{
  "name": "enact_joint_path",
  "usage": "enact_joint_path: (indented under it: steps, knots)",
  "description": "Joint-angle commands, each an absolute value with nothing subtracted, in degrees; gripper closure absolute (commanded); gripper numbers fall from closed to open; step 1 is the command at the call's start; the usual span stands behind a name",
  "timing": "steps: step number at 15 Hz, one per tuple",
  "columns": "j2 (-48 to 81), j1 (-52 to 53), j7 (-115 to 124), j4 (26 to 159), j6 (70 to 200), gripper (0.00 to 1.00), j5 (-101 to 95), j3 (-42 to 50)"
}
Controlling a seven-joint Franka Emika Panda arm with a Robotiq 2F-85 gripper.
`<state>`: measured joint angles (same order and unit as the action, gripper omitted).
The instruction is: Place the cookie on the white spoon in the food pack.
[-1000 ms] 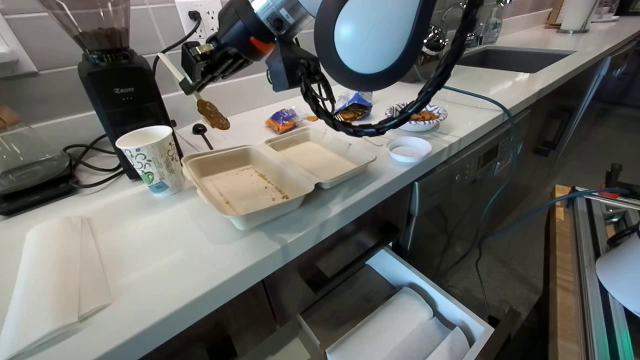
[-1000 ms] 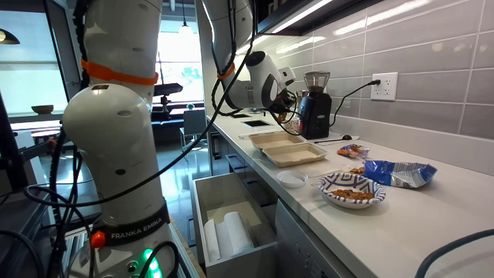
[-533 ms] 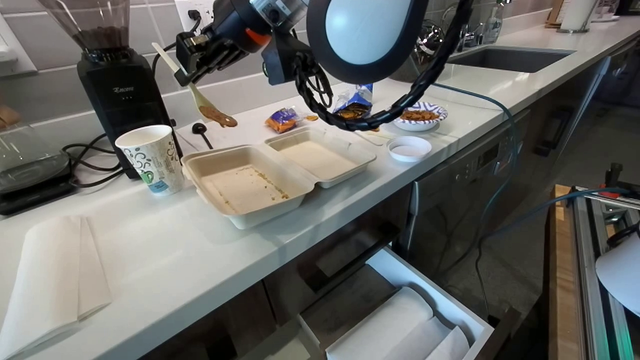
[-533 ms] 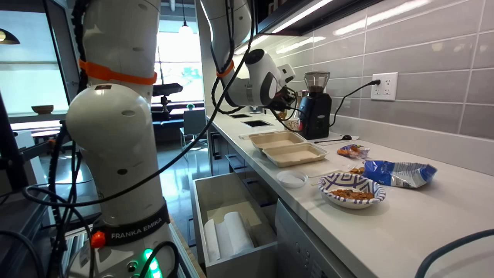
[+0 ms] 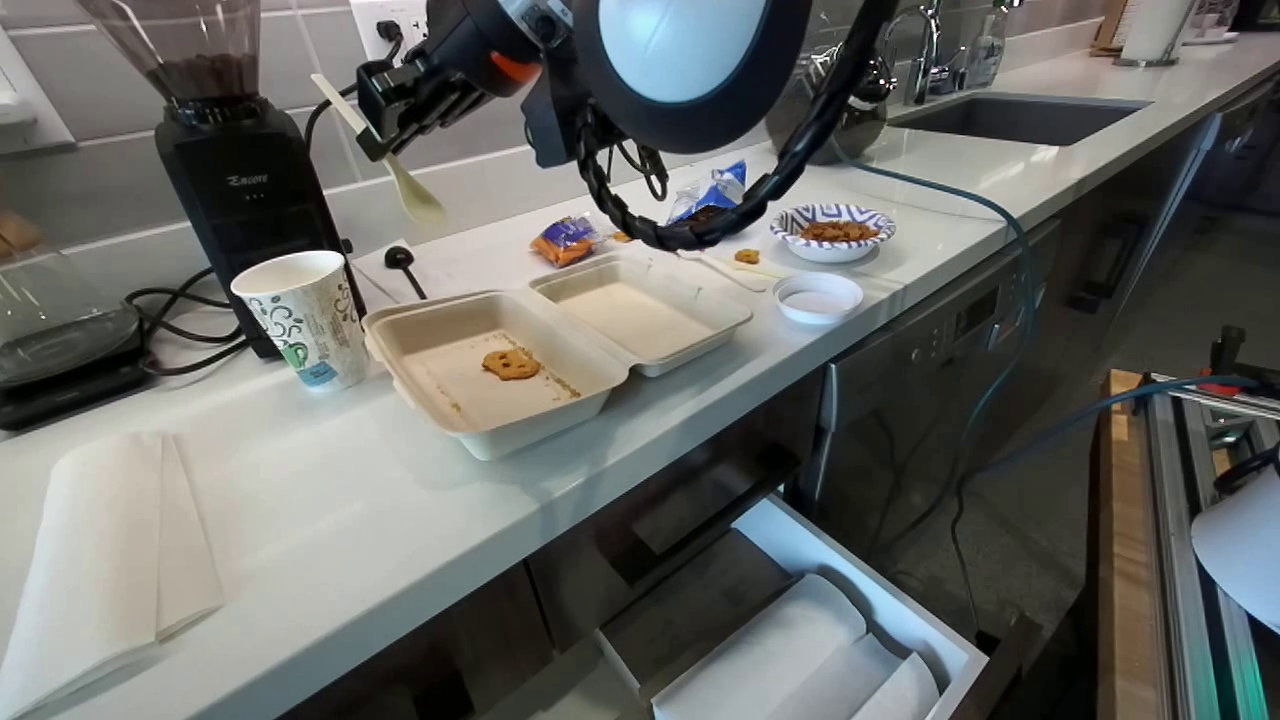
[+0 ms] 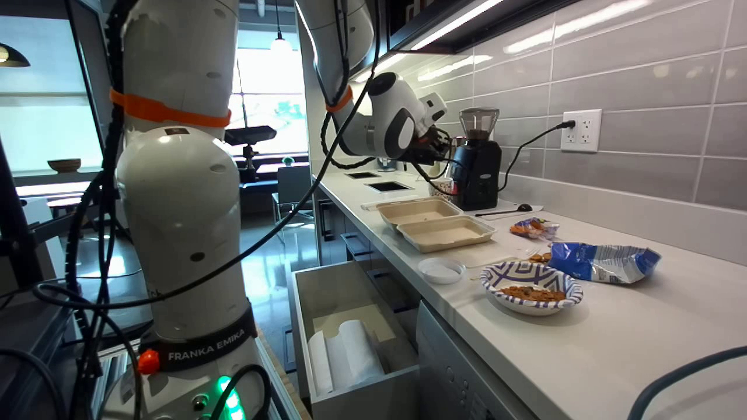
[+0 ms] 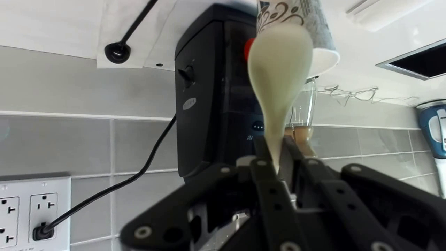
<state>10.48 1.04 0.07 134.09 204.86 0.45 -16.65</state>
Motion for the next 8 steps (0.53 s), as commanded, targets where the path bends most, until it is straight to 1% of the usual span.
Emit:
enact_joint_path:
  steps: [1, 4, 8]
  knots:
    - [10.34, 4.35, -4.34, 133.84, 203.65, 0.97, 5.68, -14.97]
    - [10.27, 5.65, -6.12, 133.61, 202.62, 0.97, 8.16, -14.56]
    - [9.85, 6.38, -6.22, 132.46, 197.42, 0.97, 10.75, -13.94]
